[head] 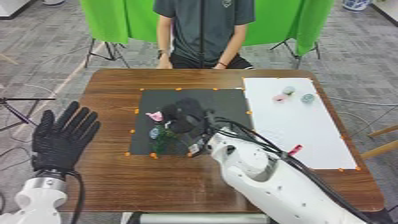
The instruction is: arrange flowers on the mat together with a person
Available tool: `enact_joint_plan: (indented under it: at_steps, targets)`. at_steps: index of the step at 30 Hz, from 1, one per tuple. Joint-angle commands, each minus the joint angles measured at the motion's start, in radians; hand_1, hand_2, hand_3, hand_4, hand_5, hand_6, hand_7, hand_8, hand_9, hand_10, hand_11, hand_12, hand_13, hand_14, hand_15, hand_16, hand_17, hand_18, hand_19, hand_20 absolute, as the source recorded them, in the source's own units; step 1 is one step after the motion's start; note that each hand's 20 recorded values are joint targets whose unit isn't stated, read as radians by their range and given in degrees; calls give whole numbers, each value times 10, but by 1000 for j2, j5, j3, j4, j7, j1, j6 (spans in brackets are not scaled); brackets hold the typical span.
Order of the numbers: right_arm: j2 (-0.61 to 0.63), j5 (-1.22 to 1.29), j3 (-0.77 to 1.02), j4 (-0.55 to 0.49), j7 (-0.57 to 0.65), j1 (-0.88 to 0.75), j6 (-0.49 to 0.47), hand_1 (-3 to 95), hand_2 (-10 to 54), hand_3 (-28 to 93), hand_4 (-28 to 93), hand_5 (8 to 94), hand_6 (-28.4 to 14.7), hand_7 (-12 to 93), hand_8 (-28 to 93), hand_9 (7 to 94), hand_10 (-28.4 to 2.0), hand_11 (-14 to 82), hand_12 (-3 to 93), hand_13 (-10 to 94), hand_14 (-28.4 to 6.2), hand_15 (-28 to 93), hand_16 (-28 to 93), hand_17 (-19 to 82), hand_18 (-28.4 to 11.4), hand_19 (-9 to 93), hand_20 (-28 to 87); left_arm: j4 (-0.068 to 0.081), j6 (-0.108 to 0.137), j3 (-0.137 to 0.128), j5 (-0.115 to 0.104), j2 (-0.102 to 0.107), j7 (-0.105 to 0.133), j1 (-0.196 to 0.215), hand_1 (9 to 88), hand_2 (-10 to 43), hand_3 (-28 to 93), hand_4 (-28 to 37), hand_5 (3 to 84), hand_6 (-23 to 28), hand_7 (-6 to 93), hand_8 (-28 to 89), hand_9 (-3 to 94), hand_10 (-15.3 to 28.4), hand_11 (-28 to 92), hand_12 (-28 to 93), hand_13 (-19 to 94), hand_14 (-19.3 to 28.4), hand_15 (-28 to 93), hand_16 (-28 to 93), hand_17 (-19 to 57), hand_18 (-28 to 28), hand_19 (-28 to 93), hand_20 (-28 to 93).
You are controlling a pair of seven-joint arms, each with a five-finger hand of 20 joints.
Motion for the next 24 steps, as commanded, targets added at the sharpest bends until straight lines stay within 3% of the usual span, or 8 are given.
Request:
enact_joint_plan:
  at_steps: [1, 5, 8, 11, 15, 21, 24]
  targets:
    - [-73, -78, -30, 79, 35, 47, -6, 599, -95, 673, -283, 672, 46, 480, -46, 812, -46, 71, 357, 714, -9, 319, 435, 379, -135, 681, 343, 16, -28, 17, -2, 15, -3, -11, 276, 189, 618, -283, 443, 76, 120, -99, 388, 150, 177, 74, 304, 146, 254, -56, -37, 124, 297, 118]
    - [-72, -112, -59, 94, 59, 56, -1, 599, -95, 676, -283, 670, 44, 481, -46, 810, -47, 72, 358, 713, -7, 317, 434, 378, -135, 684, 342, 11, -24, 23, -2, 18, -6, -13, 276, 183, 621, -283, 441, 76, 120, -99, 387, 150, 176, 76, 304, 147, 255, -54, -39, 127, 299, 119]
    - [-78, -136, -61, 111, 72, 49, -11, 599, -95, 678, -283, 669, 43, 481, -49, 809, -49, 71, 357, 713, -8, 316, 433, 377, -137, 685, 340, 23, -29, 30, -6, 20, -11, -30, 276, 182, 623, -283, 440, 77, 118, -98, 386, 150, 176, 77, 304, 147, 254, -54, -41, 128, 299, 120]
    - [-80, -151, -70, 108, 128, 36, -37, 599, -95, 680, -283, 671, 44, 479, -55, 807, -52, 70, 354, 713, -10, 317, 433, 377, -138, 687, 339, 23, -31, 33, -6, 25, -9, -34, 275, 178, 628, -283, 440, 76, 118, -98, 386, 151, 175, 77, 304, 146, 254, -53, -41, 128, 299, 120]
    - [-95, -155, -71, 106, 227, 28, -77, 601, -95, 684, -283, 679, 40, 468, -59, 809, -55, 70, 352, 715, -14, 316, 428, 376, -145, 693, 338, 35, -62, 40, -53, 29, -6, -45, 269, 167, 641, -283, 438, 83, 97, -103, 387, 151, 170, 74, 304, 146, 252, -53, -42, 129, 298, 120]
    - [-107, -143, -48, 110, 240, 20, -106, 602, -95, 692, -283, 674, 34, 433, -61, 795, -62, 61, 341, 707, -17, 313, 421, 374, -149, 700, 331, 34, -61, 41, -60, 30, 5, -43, 274, 154, 644, -283, 435, 83, 85, -98, 385, 149, 164, 71, 303, 146, 247, -51, -42, 130, 293, 120]
    - [-105, -132, -46, 107, 243, 18, -112, 579, -95, 694, -283, 661, 27, 386, -72, 755, -71, 83, 275, 699, -22, 303, 403, 371, -151, 706, 303, 34, -58, 37, -61, 32, 6, -44, 274, 153, 647, -283, 434, 80, 86, -97, 385, 148, 164, 72, 303, 146, 246, -49, -42, 130, 291, 121]
